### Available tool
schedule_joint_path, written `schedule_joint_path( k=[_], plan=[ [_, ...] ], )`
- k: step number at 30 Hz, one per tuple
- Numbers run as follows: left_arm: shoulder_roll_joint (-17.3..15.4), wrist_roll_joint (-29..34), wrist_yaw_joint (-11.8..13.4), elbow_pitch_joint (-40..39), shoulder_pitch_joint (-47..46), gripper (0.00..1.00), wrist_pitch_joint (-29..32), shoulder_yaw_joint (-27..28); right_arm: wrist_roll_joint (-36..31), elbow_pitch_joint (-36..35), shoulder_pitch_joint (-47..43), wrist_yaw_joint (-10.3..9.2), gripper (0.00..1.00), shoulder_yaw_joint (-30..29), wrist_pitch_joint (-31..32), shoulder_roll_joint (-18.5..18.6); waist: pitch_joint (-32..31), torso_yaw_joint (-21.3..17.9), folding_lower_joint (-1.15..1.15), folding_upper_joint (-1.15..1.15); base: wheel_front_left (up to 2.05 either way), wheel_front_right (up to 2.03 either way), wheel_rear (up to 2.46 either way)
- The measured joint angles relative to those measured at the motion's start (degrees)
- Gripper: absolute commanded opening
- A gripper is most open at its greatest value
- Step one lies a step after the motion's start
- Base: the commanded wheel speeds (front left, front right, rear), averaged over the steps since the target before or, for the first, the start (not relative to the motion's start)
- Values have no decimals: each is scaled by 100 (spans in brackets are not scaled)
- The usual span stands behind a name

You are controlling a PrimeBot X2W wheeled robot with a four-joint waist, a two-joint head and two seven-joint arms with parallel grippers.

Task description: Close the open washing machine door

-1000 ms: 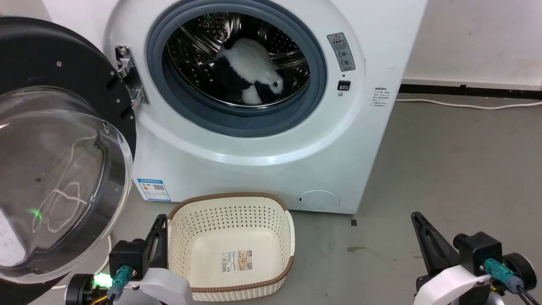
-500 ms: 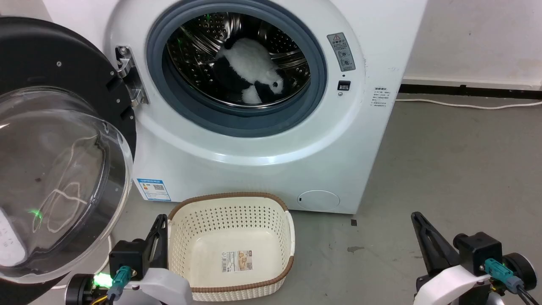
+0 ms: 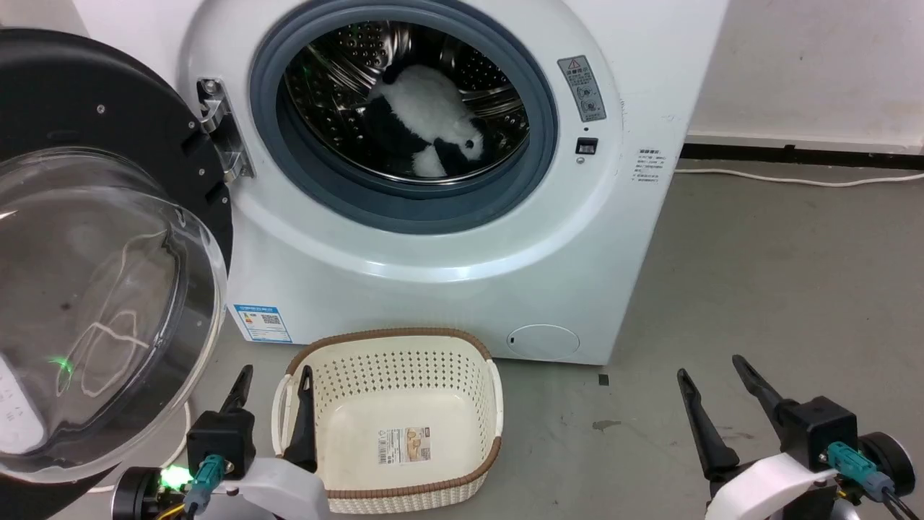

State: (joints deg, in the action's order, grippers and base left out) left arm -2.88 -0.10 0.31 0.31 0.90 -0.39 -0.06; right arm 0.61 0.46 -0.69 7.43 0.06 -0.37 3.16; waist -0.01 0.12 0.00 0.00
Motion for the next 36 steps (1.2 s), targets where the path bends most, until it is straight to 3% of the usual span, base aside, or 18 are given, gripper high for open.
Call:
schedule_joint_path(
  k=[15,36],
  plan=[
    [-5,-7,-48,34,12,100,-177,-56,46,62,-14,0,100,14,-179,1,-52,243,0,0,0,0,0],
    [-55,-109,-97,7,182,100,-476,-25,56,285,-24,0,100,369,-482,16,-107,1007,0,0,0,0,0]
  ],
)
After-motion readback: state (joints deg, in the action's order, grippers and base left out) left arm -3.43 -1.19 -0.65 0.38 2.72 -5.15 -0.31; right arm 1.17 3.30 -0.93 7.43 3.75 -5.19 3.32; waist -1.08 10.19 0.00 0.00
